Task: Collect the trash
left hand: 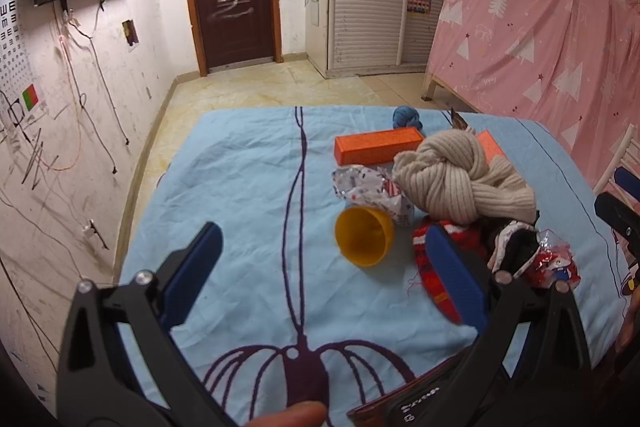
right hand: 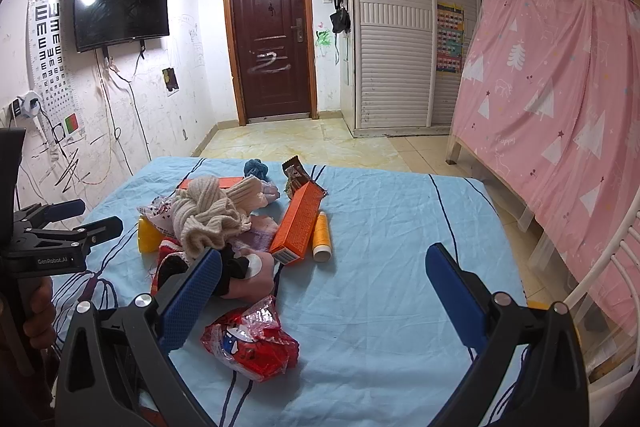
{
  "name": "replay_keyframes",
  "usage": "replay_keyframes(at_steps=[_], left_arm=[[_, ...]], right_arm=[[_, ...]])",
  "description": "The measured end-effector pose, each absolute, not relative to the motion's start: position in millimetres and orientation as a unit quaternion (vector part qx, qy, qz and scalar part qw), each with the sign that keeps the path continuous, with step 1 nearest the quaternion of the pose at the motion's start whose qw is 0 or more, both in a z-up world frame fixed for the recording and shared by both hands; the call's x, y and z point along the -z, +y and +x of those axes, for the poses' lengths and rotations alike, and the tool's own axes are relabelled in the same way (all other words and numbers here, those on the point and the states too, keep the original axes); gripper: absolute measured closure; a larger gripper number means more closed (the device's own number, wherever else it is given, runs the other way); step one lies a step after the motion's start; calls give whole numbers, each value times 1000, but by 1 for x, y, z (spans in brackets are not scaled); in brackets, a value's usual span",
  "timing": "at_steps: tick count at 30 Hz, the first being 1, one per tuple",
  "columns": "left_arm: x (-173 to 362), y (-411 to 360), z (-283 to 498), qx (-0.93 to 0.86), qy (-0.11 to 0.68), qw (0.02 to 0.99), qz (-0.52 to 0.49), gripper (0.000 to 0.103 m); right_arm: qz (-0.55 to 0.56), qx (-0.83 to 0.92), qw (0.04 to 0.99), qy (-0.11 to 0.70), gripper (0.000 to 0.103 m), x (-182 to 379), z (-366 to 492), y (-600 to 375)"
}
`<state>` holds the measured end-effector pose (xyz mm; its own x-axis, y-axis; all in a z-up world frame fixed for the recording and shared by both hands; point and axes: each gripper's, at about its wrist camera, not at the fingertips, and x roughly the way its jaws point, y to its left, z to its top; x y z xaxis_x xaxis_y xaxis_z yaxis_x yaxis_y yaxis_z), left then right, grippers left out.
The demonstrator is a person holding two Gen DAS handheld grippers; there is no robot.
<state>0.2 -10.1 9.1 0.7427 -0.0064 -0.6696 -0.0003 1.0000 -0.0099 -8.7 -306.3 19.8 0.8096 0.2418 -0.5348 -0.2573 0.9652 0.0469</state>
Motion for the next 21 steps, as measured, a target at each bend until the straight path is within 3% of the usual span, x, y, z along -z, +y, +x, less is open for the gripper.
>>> replay_keyframes(at_steps=[13,21], left_arm=[[6,-3,16,26,404,914,-17,6],[17,6,38,72,455,887,-42,18]], right_arm=[[2,-178,936,303,8,-12,-5,-304],[-16,-238,913,330,8,-3,-12,-285]])
